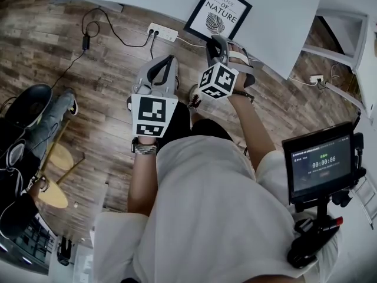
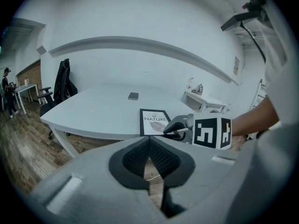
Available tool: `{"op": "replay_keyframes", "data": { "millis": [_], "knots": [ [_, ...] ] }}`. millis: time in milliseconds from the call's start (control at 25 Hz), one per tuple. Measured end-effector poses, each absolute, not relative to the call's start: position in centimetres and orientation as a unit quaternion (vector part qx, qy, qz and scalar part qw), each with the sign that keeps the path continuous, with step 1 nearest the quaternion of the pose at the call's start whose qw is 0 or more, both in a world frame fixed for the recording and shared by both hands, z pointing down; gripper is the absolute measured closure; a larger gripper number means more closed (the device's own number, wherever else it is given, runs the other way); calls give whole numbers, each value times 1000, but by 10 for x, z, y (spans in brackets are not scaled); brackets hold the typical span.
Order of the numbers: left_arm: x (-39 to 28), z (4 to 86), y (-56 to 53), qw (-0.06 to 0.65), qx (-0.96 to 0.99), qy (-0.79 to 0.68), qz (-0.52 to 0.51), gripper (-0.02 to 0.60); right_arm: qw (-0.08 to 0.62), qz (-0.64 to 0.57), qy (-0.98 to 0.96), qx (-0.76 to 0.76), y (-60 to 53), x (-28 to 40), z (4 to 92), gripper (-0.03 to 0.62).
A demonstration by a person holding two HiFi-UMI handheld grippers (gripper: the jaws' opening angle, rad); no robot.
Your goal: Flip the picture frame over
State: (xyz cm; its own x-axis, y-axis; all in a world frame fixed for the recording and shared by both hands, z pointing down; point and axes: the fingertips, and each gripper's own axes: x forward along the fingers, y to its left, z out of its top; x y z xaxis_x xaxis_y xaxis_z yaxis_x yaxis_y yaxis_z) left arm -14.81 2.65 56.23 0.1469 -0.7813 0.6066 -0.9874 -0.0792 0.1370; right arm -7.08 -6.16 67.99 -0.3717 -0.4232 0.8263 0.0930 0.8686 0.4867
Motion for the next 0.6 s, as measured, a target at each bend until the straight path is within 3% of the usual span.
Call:
{"op": "replay_keyframes", "data": {
  "millis": [160,600],
  "knots": [
    [-151,563,23,264,711,-622,193,577,552,-217,-799,101,-61,-71,681,510],
    [-157,550,5,245,723,-616,194,577,534,-160,-825,93,-64,-81,649,511]
  ]
}}
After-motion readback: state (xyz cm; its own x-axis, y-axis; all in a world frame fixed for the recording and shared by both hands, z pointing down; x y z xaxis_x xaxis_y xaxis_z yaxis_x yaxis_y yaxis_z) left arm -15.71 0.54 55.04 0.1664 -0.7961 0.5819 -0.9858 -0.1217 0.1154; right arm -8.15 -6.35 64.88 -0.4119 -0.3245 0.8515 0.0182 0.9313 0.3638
